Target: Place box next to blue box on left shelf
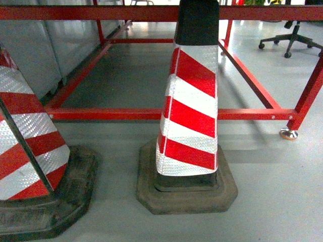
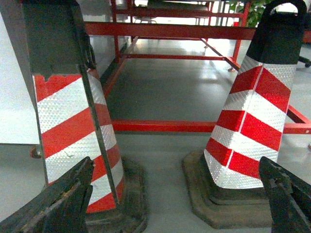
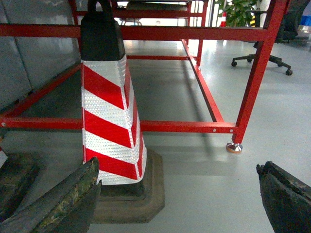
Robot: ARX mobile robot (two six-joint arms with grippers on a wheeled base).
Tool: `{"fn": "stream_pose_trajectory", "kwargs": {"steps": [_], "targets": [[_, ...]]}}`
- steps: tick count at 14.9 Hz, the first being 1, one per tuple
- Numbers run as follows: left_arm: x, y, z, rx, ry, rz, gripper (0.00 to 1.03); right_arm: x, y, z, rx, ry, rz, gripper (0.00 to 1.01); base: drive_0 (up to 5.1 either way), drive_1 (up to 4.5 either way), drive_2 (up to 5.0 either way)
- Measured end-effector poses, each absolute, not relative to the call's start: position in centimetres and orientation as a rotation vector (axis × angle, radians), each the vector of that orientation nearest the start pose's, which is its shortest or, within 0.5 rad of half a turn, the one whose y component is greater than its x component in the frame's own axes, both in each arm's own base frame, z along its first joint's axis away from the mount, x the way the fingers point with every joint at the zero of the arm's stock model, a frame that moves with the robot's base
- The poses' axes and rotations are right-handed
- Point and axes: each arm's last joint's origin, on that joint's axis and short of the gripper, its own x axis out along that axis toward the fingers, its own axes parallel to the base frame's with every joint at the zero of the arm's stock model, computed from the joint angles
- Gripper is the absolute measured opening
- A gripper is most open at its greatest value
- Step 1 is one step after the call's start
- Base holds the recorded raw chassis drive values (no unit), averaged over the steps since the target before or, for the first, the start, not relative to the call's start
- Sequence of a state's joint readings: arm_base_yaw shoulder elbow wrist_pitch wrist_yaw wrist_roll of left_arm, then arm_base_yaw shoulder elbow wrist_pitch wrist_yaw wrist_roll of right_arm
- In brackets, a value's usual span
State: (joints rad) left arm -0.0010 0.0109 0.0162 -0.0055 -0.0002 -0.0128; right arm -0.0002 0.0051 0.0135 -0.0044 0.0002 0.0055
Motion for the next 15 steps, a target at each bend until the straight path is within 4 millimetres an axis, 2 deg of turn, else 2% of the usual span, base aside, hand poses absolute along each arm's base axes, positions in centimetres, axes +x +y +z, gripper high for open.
{"fn": "stream_pose_trajectory", "kwargs": {"steps": [15], "targets": [[9.74,-0.01,16.77,-0.013,0.000,-0.001,0.98,9.72,0.00,16.73,0.006,-0.004,0.000,0.98,0.0,0.00,0.0]]}}
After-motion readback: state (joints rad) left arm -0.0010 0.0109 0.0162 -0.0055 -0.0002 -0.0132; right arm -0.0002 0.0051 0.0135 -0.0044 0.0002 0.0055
